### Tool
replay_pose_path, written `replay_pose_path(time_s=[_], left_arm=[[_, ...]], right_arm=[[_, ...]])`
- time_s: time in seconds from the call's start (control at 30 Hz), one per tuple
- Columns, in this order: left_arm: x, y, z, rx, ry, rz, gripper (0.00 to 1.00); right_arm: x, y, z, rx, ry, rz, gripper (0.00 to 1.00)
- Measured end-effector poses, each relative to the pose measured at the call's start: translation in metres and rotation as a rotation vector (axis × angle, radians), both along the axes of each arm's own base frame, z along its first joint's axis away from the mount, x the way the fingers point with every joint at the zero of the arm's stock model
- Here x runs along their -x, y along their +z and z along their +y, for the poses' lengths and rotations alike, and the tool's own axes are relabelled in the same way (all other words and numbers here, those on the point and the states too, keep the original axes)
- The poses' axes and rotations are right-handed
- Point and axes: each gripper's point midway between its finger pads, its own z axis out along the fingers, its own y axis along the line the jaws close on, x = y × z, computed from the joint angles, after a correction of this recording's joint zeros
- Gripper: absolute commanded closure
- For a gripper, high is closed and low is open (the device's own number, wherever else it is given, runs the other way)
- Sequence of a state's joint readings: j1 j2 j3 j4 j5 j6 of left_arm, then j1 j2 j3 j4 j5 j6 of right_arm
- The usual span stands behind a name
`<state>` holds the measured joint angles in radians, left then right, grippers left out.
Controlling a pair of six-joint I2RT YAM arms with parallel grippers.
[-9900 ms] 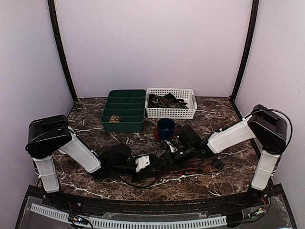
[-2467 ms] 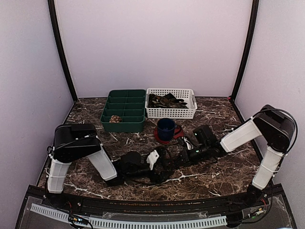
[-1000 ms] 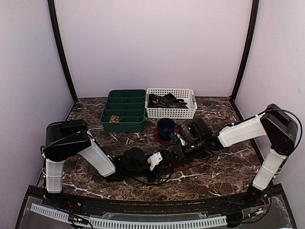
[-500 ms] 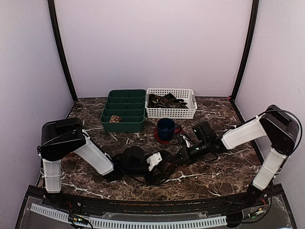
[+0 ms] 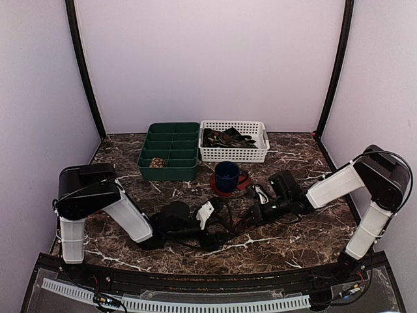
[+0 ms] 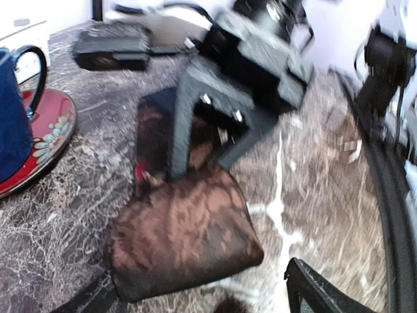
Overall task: Roll the ties
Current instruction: Roll the tie at the center of the board.
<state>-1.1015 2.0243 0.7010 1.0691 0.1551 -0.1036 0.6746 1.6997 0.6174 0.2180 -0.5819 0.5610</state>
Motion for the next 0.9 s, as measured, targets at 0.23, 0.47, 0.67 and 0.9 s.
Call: replay_pose_path(time_s=[0.23,0.47,0.67,0.9], left_arm=[[-0.010,-0.002,-0.015,0.118,0.091,0.121,0.14],[-0.021,0.002,-0.037,0.181,0.133,0.168,0.41],[-0.023,-0.003,-0.043,0.168,0.128,0.167,0.67],[-0.014,-0.004,-0.045,0.076,0.064,0.057,0.73]], right_arm=[[-0.001,0.000,-0.001,-0.014,-0.008,-0.021,1.00],[-0.001,0.000,-0.001,-0.021,-0.018,-0.020,1.00],[-0.001,0.001,-0.003,-0.017,-0.027,-0.025,0.97],[-0.003,0.006,-0.014,0.019,-0.048,-0.001,0.66]])
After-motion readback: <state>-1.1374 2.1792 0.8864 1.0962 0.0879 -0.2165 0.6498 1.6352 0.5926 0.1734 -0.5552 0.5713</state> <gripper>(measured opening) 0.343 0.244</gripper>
